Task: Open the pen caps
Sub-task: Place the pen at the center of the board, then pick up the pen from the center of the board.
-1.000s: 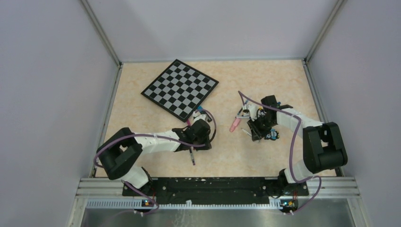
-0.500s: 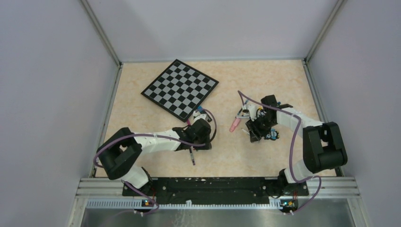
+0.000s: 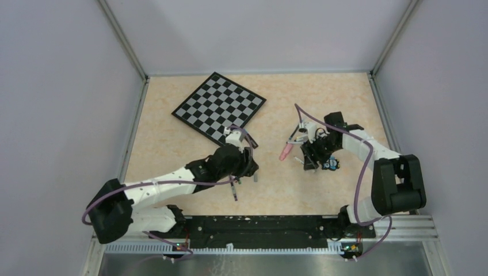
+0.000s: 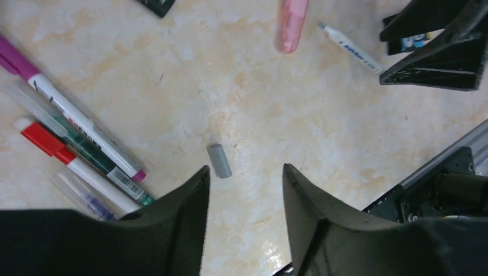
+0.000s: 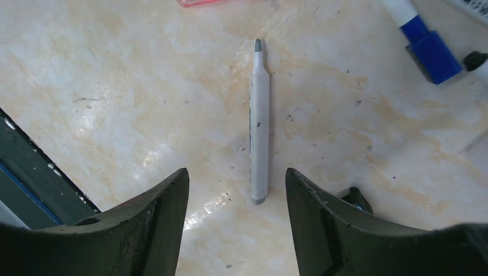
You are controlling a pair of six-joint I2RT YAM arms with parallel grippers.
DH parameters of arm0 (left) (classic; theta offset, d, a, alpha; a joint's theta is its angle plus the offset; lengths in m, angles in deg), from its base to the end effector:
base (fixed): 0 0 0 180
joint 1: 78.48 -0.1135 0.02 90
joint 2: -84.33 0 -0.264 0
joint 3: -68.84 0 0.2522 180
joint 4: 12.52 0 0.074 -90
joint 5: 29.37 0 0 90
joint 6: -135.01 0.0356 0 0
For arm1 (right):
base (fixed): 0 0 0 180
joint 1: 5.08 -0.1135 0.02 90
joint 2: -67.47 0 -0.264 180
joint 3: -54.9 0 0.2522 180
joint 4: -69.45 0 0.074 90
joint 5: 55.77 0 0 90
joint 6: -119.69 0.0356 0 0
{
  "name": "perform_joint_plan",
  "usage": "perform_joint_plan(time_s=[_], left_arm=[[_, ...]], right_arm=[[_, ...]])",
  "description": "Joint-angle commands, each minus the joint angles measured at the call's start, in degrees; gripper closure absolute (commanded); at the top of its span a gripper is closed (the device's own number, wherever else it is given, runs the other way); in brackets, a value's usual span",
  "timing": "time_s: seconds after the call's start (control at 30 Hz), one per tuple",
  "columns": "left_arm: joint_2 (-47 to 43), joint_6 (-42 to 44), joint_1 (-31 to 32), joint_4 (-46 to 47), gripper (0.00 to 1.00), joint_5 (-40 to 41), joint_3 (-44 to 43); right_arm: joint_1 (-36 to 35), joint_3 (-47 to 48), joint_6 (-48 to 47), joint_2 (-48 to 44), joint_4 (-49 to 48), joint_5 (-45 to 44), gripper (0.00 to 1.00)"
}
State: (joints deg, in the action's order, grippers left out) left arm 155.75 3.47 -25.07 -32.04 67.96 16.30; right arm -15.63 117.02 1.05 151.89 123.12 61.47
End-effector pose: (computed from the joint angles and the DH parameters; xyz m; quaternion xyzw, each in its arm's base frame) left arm 0.1587 -0.2062 0.2142 0.0652 0.8965 -0.2812 0.3360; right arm 0.2460 0.0624 0.1781 -0.3506 0.8991 0.2122 0.1540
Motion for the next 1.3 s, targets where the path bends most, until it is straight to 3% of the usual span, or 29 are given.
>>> perform_joint_plan(time_s=[0.0, 0.17, 0.27, 0.37, 0.47, 0.53, 0.6, 0.67, 0.87, 1.03, 1.27], left_arm=[[-9.6, 3.6, 0.2, 12.1, 0.37, 3.3, 7.8], [-21.8, 3.3, 0.1, 19.4, 0.02, 6.0, 16.9], [-27.8, 3.3, 0.1, 24.3, 0.01, 5.1, 22.3], [-31.9, 1.4, 0.2, 27.6, 0.01, 5.0, 27.1], [-33.8, 1.5, 0.1, 28.2, 0.01, 4.2, 29.0], [-34.2, 1.6, 0.1, 27.7, 0.01, 4.1, 29.2], [-34.0, 1.7, 0.1, 27.2, 0.01, 3.9, 29.1], [-33.6, 1.9, 0.1, 26.9, 0.01, 3.6, 29.0], [-33.2, 2.0, 0.1, 26.8, 0.01, 3.3, 29.0], [-32.4, 1.4, 0.1, 28.7, 0.01, 2.4, 29.8], [-29.0, 1.2, 0.1, 30.9, 0.01, 1.2, 29.5]], right_arm=[[3.5, 3.6, -1.8, -5.2, 0.7, 8.4, 0.39], [10.0, 4.4, -1.8, -9.0, -0.6, 15.4, 0.36], [15.0, 5.4, -5.3, -10.0, -0.3, 20.2, 0.29], [18.3, 8.1, -14.6, -8.4, 3.0, 25.4, 0.25], [20.9, 12.0, -30.1, -4.8, 9.6, 28.1, 0.23], [22.4, 14.3, -46.1, -1.9, 18.4, 28.5, 0.22], [23.1, 16.7, -66.7, 1.8, 27.6, 25.2, 0.21], [23.5, 19.9, -74.9, 5.6, 31.4, 20.6, 0.2], [23.6, 29.8, -83.7, 16.3, 35.8, 13.2, 0.26], [23.6, 30.6, -83.4, 18.9, 29.3, 11.0, 0.31], [21.9, 32.6, -80.5, 23.8, 26.0, 5.4, 0.44]])
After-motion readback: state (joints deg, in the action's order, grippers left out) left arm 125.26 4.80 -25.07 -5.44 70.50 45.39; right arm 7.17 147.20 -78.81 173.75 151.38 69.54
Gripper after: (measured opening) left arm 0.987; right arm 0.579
